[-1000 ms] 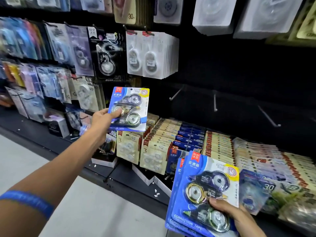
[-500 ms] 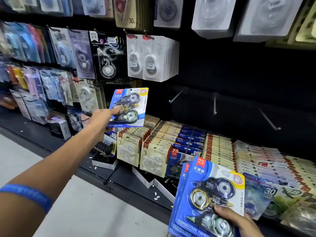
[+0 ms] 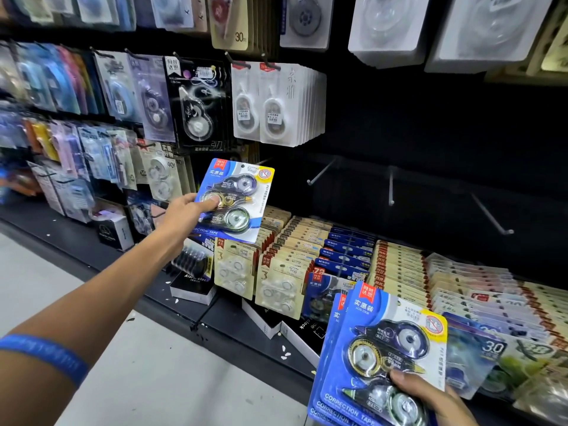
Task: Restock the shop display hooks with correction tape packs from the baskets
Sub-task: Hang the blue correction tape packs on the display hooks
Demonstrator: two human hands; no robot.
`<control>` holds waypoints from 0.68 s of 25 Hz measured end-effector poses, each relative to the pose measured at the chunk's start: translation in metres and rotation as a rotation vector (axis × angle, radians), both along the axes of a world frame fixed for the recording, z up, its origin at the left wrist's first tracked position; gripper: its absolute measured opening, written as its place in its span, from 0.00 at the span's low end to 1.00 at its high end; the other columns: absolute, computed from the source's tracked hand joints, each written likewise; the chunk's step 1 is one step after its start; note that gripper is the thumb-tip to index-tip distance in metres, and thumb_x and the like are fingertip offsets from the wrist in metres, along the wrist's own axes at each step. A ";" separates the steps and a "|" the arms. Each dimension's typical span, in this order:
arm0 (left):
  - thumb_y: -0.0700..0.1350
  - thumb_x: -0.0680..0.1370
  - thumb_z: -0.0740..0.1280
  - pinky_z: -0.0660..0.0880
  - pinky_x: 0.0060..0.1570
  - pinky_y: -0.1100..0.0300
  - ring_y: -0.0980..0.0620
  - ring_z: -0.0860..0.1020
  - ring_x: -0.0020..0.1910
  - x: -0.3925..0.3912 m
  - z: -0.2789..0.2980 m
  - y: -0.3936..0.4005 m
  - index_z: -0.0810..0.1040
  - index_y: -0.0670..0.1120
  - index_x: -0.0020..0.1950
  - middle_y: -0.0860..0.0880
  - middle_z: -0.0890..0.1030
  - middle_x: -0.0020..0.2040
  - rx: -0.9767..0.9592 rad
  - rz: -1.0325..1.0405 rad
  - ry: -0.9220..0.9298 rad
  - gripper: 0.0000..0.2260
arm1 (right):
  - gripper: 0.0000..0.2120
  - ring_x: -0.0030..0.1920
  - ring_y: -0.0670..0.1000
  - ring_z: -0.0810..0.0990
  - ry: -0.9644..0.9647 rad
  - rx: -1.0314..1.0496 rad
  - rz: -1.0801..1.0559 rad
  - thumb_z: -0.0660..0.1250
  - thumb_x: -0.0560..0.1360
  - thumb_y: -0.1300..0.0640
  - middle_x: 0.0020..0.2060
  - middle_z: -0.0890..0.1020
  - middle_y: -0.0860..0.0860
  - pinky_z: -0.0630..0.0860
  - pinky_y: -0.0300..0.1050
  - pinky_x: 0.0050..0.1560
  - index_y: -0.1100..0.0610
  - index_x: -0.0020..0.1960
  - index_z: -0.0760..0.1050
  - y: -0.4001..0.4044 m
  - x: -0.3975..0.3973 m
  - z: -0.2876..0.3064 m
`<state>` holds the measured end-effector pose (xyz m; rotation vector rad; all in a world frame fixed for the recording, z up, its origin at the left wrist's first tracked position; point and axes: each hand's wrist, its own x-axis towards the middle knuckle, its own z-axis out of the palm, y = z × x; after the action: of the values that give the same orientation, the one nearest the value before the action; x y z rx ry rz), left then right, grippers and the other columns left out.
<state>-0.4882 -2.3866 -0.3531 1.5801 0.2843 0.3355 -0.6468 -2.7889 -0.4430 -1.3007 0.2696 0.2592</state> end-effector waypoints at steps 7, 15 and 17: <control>0.45 0.78 0.73 0.80 0.50 0.52 0.48 0.85 0.41 -0.009 -0.017 0.003 0.80 0.42 0.57 0.45 0.87 0.49 -0.022 -0.005 -0.035 0.10 | 0.19 0.40 0.51 0.84 0.057 -0.114 -0.067 0.82 0.60 0.64 0.48 0.85 0.60 0.80 0.45 0.52 0.61 0.47 0.80 0.000 0.008 -0.015; 0.47 0.78 0.73 0.79 0.38 0.56 0.49 0.85 0.35 0.004 0.002 0.001 0.79 0.44 0.54 0.47 0.87 0.42 -0.055 -0.025 -0.026 0.09 | 0.12 0.48 0.52 0.84 -0.013 0.004 -0.080 0.77 0.58 0.64 0.46 0.88 0.54 0.74 0.48 0.52 0.57 0.41 0.86 0.001 -0.001 -0.013; 0.48 0.79 0.72 0.77 0.32 0.58 0.50 0.85 0.32 0.006 0.002 0.000 0.78 0.45 0.53 0.49 0.87 0.39 -0.070 -0.024 0.001 0.08 | 0.15 0.51 0.49 0.83 -0.046 -0.064 -0.028 0.83 0.56 0.57 0.51 0.86 0.52 0.73 0.47 0.56 0.51 0.42 0.87 -0.005 0.002 -0.029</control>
<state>-0.4817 -2.3865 -0.3510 1.5140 0.2747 0.3036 -0.6446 -2.7937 -0.4715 -1.3636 0.2586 0.1978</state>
